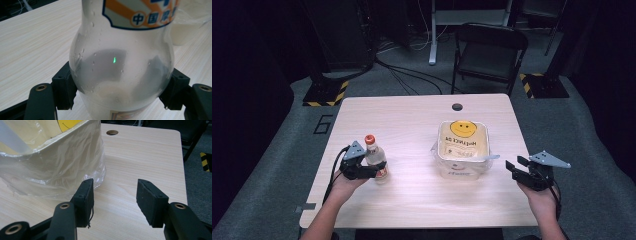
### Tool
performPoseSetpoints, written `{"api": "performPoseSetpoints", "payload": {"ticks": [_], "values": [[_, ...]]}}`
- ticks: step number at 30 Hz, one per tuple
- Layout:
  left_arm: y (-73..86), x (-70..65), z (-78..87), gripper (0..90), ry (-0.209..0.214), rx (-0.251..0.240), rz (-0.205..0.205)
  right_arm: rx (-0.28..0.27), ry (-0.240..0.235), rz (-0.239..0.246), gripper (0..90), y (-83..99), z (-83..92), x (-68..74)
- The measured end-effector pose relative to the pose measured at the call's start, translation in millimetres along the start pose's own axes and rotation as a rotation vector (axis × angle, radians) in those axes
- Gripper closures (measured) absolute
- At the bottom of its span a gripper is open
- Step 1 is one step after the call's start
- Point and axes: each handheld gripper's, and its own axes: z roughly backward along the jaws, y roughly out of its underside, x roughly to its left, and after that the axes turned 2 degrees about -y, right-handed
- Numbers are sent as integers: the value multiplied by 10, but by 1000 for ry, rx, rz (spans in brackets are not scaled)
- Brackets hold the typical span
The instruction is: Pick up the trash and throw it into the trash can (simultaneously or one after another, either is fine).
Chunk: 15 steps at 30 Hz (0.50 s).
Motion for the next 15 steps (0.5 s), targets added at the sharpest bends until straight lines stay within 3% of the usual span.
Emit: {"api": "performPoseSetpoints", "payload": {"ticks": [15], "values": [[-281, -105, 39, 280, 27, -10, -20, 9, 0, -2, 473, 24, -2, -8]]}}
